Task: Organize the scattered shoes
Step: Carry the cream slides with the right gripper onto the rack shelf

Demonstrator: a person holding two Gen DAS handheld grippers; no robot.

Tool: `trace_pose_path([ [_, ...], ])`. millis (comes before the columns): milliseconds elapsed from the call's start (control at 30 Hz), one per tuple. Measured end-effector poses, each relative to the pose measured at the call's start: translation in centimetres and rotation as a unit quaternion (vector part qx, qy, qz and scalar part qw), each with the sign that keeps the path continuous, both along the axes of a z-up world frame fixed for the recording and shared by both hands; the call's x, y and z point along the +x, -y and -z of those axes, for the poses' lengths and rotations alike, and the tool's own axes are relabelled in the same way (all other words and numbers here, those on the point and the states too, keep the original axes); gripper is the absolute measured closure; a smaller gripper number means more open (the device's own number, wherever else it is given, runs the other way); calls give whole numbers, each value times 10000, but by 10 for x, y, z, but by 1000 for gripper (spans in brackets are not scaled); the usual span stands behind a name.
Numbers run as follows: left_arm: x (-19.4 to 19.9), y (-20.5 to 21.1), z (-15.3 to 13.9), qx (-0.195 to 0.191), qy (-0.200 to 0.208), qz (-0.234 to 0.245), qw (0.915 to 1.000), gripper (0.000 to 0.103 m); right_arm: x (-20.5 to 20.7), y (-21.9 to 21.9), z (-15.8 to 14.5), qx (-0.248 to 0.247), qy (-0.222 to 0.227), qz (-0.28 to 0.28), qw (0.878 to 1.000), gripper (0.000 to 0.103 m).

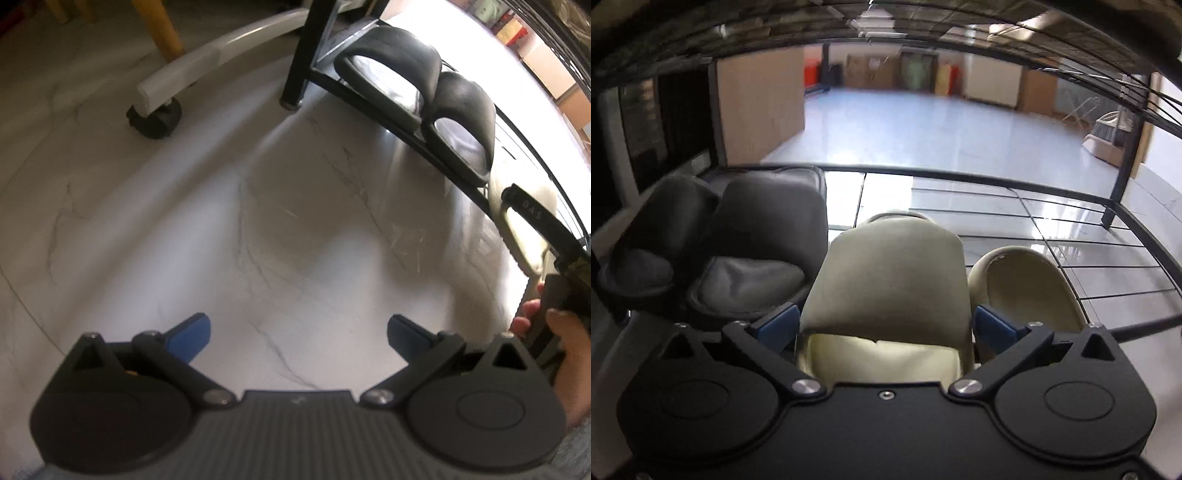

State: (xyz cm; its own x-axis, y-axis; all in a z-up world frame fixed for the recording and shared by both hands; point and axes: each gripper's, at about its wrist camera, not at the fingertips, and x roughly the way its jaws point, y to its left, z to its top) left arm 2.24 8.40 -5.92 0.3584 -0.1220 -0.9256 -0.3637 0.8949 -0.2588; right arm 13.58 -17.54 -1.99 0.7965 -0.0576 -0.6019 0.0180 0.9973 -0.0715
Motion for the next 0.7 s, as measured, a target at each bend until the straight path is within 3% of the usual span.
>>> trace_pose_path([
  [133, 0, -1, 0, -33, 6, -2, 10000, 1, 1, -1, -16, 19, 225, -98, 9997, 0],
  [433, 0, 0, -1, -78, -6, -4, 10000, 1, 36, 4, -6, 84, -211, -24, 9997, 0],
  [567, 1, 1, 0, -42, -39, 37, 10000, 1, 55, 13, 4, 477, -609, 233, 9967, 0],
  [700, 3, 1, 1, -43, -73, 40, 10000, 1, 57, 10, 7, 336, -627, 40, 9975, 1],
])
